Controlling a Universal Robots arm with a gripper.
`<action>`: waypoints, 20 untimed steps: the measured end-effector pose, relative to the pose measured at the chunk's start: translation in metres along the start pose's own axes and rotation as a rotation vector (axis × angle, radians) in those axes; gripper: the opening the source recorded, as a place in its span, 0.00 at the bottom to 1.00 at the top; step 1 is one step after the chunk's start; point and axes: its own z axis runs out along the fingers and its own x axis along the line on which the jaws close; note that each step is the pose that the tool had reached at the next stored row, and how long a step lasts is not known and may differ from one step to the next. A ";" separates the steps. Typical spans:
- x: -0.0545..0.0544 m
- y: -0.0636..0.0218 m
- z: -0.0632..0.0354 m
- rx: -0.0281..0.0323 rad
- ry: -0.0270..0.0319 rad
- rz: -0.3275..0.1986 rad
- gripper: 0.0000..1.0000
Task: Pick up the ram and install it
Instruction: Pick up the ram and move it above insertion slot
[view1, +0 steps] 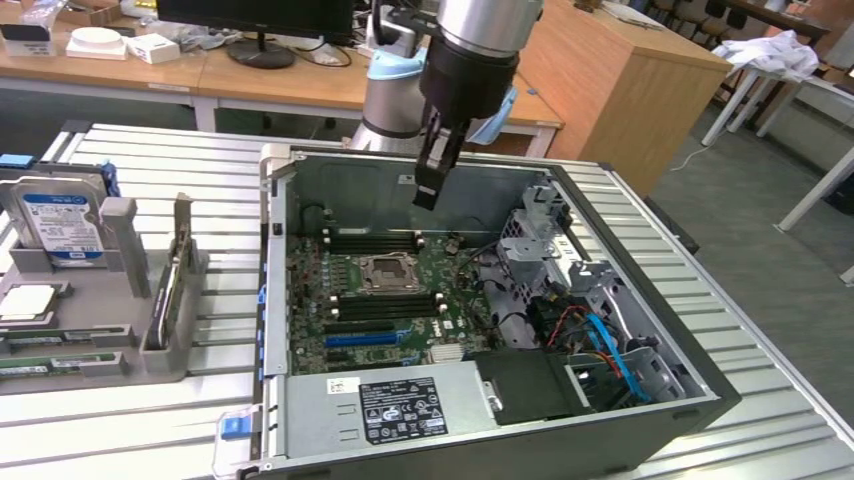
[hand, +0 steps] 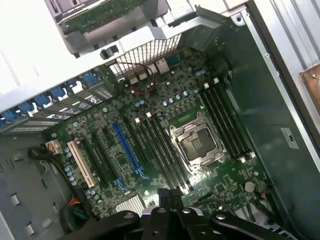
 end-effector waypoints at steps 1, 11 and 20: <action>0.000 -0.0001 0.0018 0.0001 0.0000 0.000 0.10; 0.002 -0.0031 0.0199 0.0013 -0.0009 0.007 0.10; 0.006 -0.0075 0.0358 0.0026 -0.0016 0.013 0.10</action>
